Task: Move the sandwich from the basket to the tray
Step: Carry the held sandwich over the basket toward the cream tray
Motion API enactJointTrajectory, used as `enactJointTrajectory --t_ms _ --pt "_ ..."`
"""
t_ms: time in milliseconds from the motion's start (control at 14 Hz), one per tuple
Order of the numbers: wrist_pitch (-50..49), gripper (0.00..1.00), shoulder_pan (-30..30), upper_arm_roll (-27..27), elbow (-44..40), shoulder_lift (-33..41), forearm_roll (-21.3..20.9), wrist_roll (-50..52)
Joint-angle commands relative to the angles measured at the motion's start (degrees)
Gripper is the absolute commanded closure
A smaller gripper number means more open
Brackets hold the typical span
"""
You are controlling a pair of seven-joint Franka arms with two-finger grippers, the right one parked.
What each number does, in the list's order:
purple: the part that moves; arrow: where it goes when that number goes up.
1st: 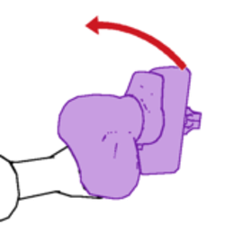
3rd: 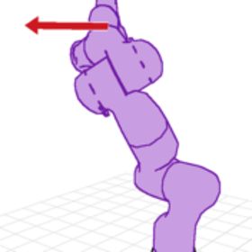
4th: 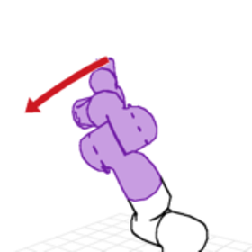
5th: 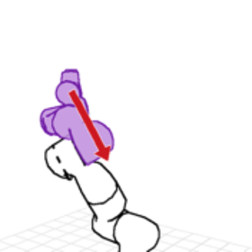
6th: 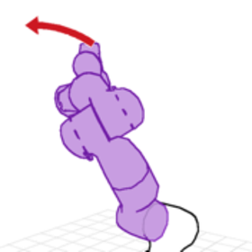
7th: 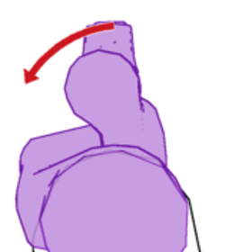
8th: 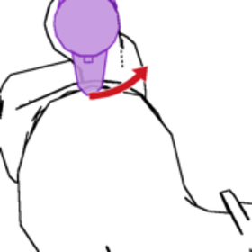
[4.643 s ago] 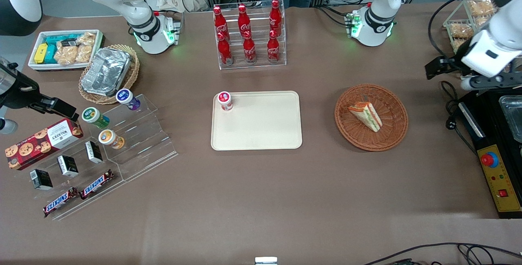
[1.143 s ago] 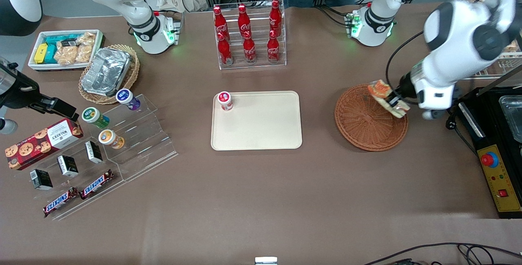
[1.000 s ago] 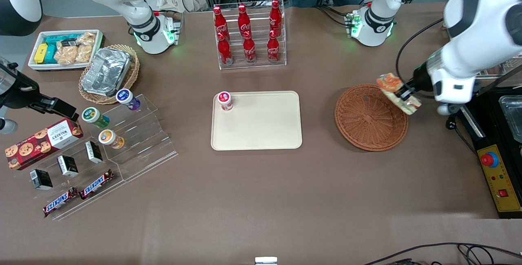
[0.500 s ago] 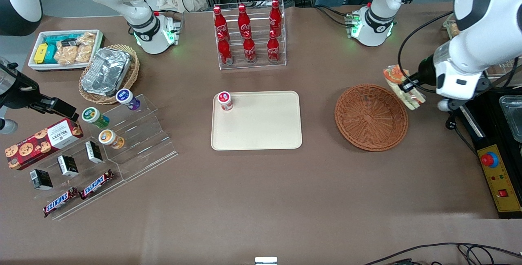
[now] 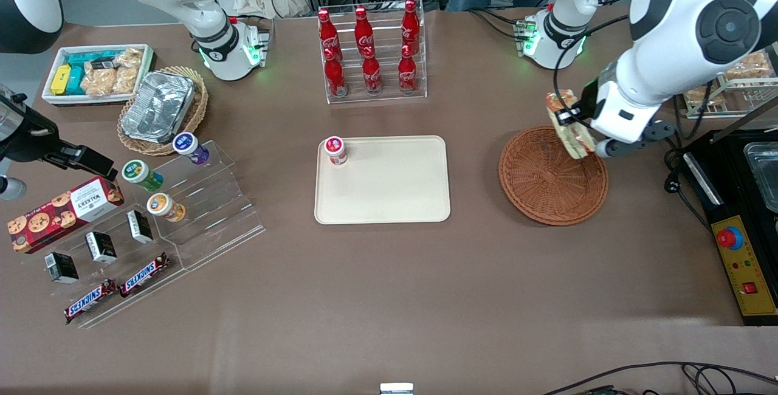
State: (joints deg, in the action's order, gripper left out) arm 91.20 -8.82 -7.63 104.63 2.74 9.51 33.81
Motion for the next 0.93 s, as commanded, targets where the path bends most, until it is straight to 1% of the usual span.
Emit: enactJointTrajectory --t_ms 0,71,214,286,429,714,857 --pt "2.65 1.00 -1.02 -3.86 -1.45 -0.72 1.22 -1.03" --pt "5.45 1.00 -0.93 -5.63 -1.01 -1.67 1.65 -0.94" --pt "8.72 1.00 -1.19 -7.66 -1.01 -4.57 4.11 -1.20" --pt "11.08 1.00 -1.63 -9.49 -1.01 -6.06 4.03 -1.38" --pt "14.78 1.00 -2.77 -11.44 -0.92 -10.01 3.77 -3.12" --pt "25.49 1.00 -7.86 -11.45 0.65 -16.52 3.24 -11.02" --pt "31.38 1.00 -9.97 -11.45 1.28 -20.21 3.33 -11.66"
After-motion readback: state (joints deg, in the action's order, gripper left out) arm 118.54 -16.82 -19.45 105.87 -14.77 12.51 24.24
